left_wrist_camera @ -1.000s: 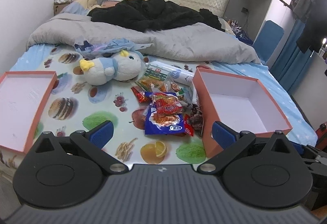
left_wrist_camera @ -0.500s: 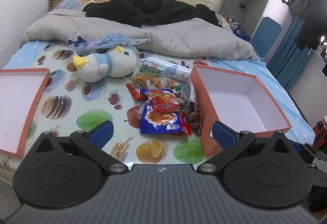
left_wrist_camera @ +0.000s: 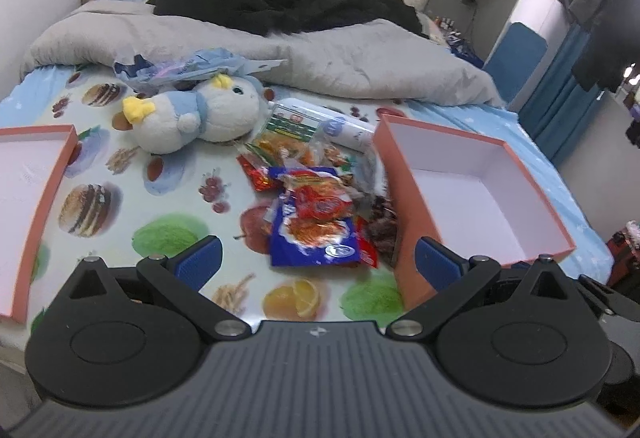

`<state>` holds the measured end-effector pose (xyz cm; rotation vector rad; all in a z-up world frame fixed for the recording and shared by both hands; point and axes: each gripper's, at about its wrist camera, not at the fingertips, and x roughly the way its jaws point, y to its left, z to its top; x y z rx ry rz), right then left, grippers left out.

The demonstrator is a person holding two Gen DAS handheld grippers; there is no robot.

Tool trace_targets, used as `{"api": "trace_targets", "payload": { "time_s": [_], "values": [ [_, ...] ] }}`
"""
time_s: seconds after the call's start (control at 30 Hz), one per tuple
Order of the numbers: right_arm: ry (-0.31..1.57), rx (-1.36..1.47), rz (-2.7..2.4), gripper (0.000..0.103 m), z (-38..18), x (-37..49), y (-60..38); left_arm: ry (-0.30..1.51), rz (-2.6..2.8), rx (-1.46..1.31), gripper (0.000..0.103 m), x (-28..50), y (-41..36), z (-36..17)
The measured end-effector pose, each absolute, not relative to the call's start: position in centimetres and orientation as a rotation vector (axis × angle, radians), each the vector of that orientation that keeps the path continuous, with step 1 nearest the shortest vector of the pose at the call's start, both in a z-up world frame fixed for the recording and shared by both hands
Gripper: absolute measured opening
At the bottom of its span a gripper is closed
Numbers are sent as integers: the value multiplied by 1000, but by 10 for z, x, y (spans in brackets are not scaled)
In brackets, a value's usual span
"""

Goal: Organize snacks
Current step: 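Move both tools toward the snack pile beside the plush toy, then grasp a red snack packet with left tool while right tool grasps white shrimp-flavour bag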

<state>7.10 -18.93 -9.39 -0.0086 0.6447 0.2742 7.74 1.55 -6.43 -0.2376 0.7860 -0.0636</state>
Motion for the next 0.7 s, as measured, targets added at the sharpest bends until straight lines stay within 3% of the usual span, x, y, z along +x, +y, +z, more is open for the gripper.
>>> {"api": "trace_targets", "payload": {
  "time_s": [0.3,0.57,0.7],
  "values": [
    [618,-123,304,67,-101,99,-151,797,-90,-272,102,116,39,-94],
    [640,-321,265,41,-132,137,-114,814,-170,-377,89,160,58,-123],
    [658,-394,225,38,-151,158,-104,844,-224,-430,84,187,62,-141]
  ]
}}
